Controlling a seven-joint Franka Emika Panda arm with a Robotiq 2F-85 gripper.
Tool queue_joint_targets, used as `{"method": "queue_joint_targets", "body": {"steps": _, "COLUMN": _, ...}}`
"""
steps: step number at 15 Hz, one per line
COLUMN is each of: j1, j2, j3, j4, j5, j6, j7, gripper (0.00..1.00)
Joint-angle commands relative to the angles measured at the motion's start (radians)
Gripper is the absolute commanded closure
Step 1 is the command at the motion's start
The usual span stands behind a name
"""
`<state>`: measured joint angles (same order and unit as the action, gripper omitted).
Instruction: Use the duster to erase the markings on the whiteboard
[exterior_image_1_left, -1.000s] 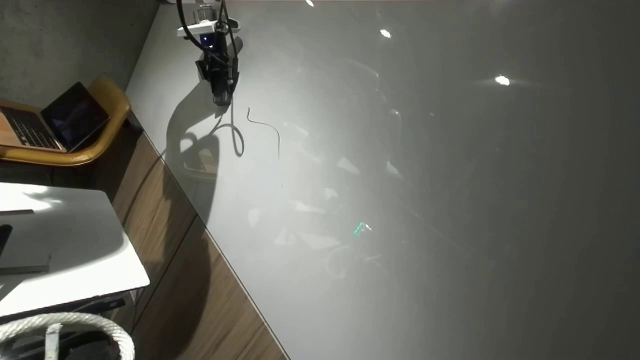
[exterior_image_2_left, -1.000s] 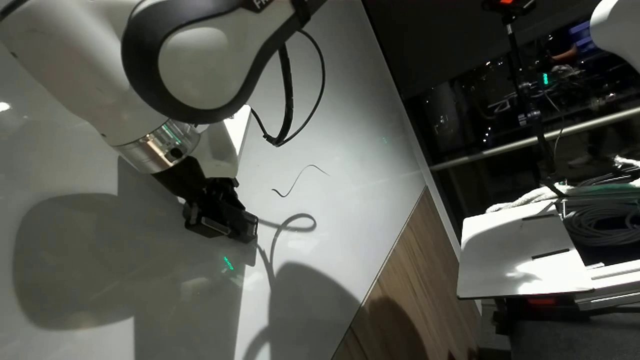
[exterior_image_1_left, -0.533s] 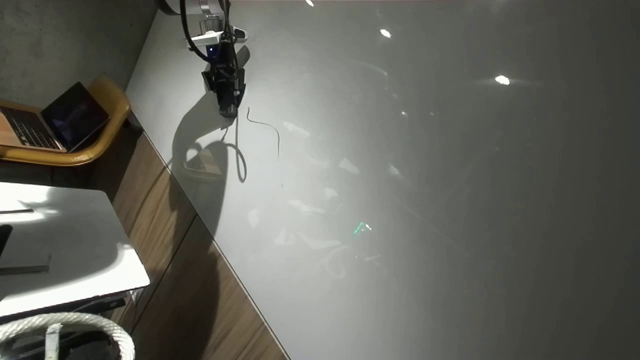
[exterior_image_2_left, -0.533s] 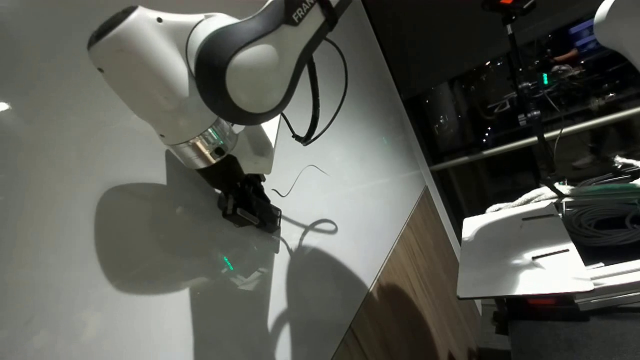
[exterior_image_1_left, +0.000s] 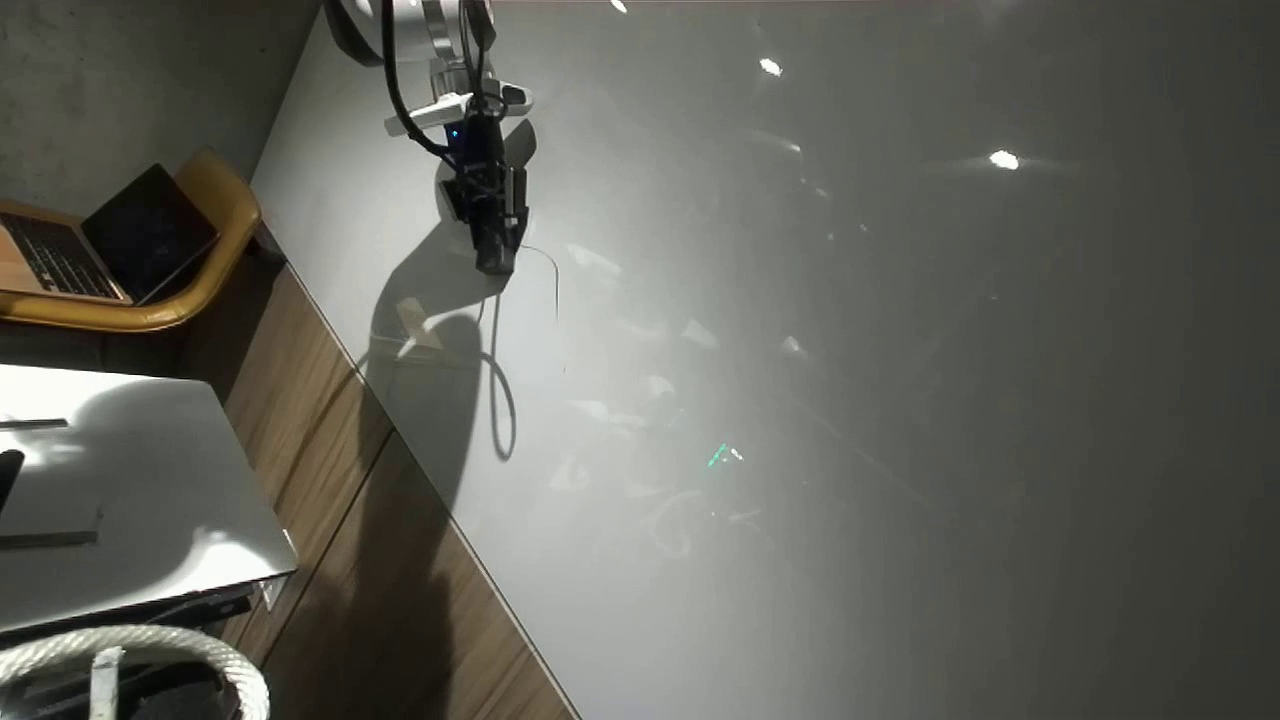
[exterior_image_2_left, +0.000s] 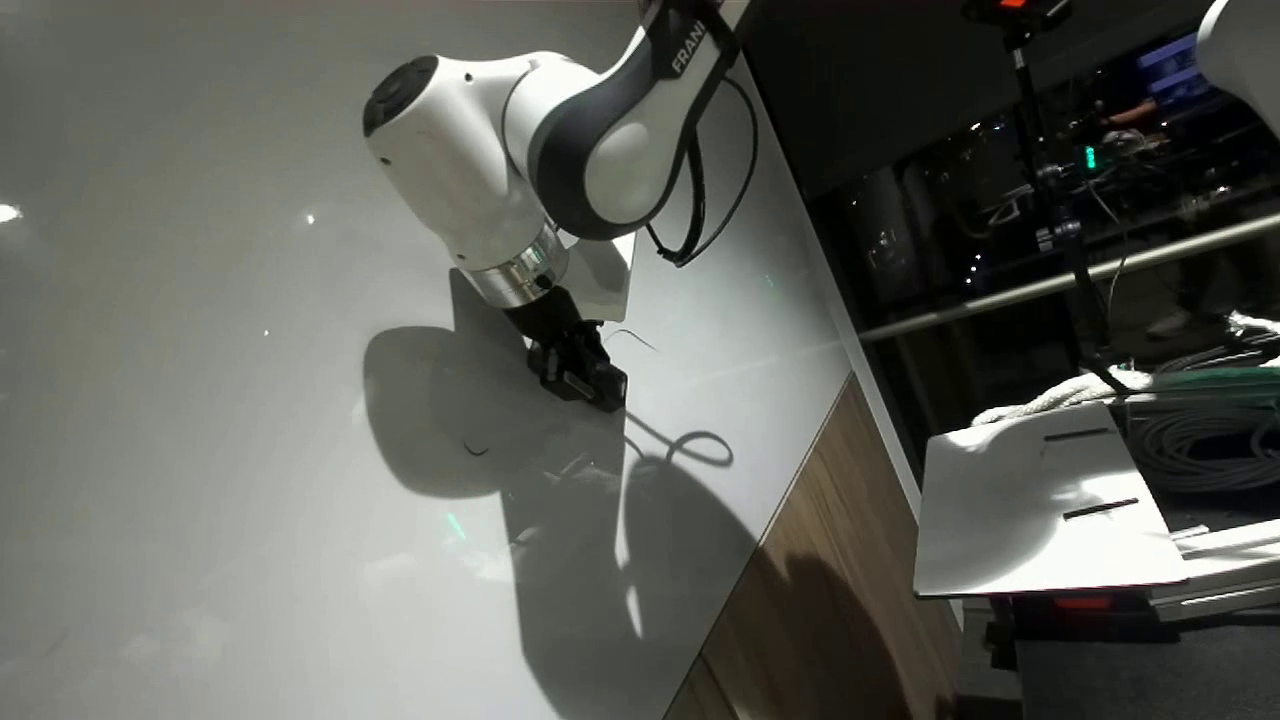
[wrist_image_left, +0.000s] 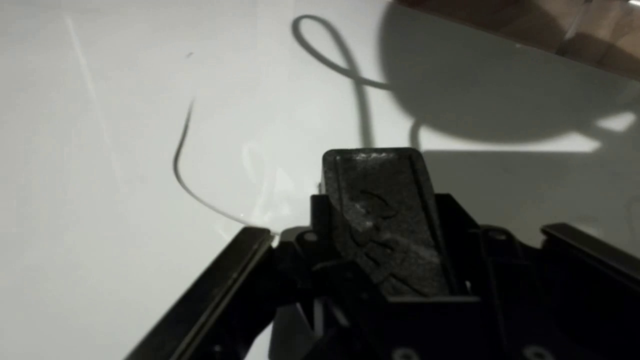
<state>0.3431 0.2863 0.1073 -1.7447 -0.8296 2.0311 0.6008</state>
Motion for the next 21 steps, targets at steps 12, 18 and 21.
{"method": "queue_joint_targets", "body": {"steps": 12, "j1": -0.335, "j2": -0.119, "j3": -0.164, "j4": -0.174, "j5": -0.057, "j6": 0.338, "j7": -0.021, "gripper": 0.71}}
{"method": "queue_joint_targets", "body": {"steps": 18, "j1": -0.281, "j2": -0.142, "j3": -0.097, "j4": -0.205, "j5": 0.068, "j6": 0.344, "j7": 0.001, "gripper": 0.71}}
{"method": "queue_joint_targets", "body": {"steps": 21, "j1": -0.248, "j2": -0.158, "j3": -0.071, "j4": -0.201, "j5": 0.056, "j6": 0.346, "j7": 0.011, "gripper": 0.71}}
